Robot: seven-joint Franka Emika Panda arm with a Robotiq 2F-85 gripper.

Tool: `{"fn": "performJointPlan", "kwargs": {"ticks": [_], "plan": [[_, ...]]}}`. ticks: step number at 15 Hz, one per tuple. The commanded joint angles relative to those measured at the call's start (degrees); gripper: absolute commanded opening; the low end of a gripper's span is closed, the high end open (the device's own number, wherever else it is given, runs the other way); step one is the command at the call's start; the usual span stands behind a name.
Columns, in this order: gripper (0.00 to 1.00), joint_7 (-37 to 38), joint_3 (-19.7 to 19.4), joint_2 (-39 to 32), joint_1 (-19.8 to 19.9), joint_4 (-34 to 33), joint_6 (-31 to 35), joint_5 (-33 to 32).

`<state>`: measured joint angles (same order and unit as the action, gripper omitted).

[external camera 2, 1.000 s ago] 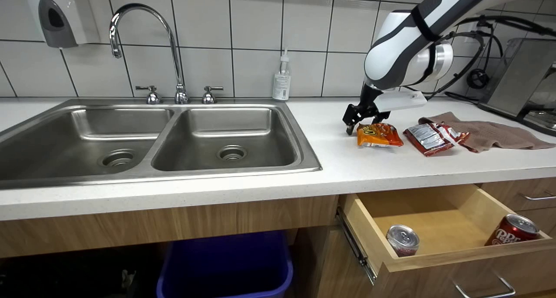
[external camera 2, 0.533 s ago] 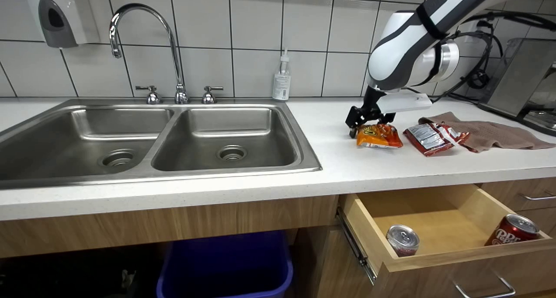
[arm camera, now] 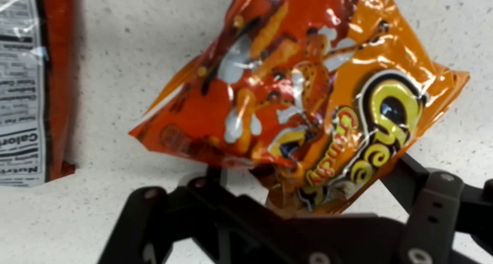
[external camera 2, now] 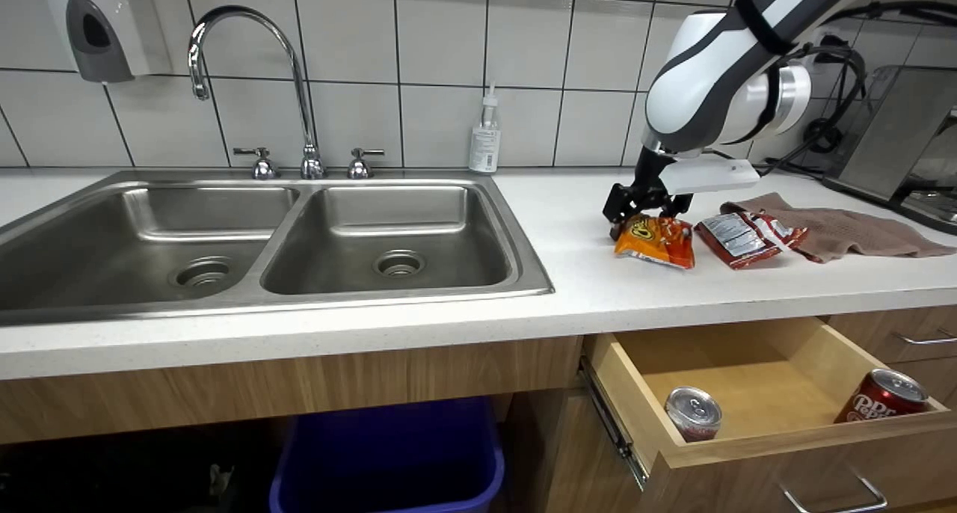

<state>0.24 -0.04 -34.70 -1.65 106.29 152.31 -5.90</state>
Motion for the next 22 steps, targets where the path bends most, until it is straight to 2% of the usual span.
{"fn": "performJointPlan", "kwargs": {"ticks": [1, 22], "plan": [[1.0, 1.6, -0.9, 4.1, -1.0, 4.3, -1.5, 0.3], [1.0, 3.0, -1.7, 12.8, -2.2, 18.3, -0.7, -0.9]]}}
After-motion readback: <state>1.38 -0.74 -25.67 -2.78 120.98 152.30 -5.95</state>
